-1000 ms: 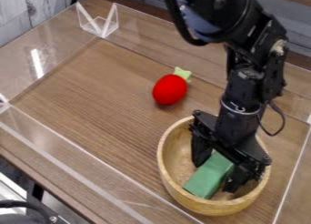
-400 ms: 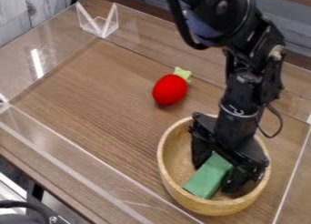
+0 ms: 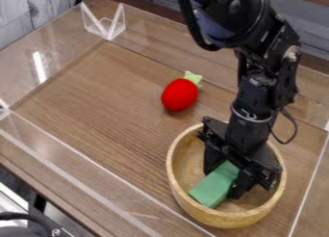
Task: Remove the green block from the brown bowl and put it on the table
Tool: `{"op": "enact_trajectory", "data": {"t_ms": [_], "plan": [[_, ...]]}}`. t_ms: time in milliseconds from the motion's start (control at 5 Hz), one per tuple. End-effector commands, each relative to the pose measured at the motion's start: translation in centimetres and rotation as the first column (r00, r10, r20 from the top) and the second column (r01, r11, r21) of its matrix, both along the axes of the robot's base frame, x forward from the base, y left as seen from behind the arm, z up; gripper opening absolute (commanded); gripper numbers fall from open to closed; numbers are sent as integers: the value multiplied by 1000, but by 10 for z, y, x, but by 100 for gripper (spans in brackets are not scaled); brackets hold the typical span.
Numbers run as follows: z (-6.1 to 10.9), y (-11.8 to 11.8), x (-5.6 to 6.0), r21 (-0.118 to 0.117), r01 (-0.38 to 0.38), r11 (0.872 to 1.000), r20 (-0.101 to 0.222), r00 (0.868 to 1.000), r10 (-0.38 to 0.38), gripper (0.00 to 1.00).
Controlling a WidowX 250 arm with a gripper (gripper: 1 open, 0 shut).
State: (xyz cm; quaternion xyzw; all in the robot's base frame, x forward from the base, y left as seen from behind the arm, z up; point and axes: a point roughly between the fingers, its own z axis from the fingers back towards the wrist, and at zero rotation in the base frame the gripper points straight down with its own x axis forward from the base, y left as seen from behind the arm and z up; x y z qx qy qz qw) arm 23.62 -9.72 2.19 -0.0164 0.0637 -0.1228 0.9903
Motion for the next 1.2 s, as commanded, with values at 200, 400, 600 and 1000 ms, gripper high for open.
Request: {"op": "enact_trajectory", "data": {"t_ms": [200,400,600,1000], "plan": [[18,5,4,-16,7,1000,41,999,-6,0],[26,8,4,-20,10,1000,53,999,-9,0],[52,10,7,-17,3,1000,84,996,-2,0],[96,57,11,-7,-114,993,128,985,114,0]]}}
